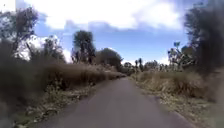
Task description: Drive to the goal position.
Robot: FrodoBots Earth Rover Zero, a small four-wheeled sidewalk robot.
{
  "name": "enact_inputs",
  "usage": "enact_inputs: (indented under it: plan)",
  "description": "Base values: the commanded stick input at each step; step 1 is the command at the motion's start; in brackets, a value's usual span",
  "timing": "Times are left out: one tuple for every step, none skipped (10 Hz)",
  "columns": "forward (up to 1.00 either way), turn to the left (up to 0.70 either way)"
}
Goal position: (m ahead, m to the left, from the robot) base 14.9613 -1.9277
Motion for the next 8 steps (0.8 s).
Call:
enact_inputs:
  plan:
    - [0.85,-0.33]
    - [0.85,-0.21]
    - [0.85,-0.1]
    - [0.85,0.0]
    - [0.85,0.0]
    - [0.85,0.0]
    - [0.85,0.0]
    - [0.85,0.0]
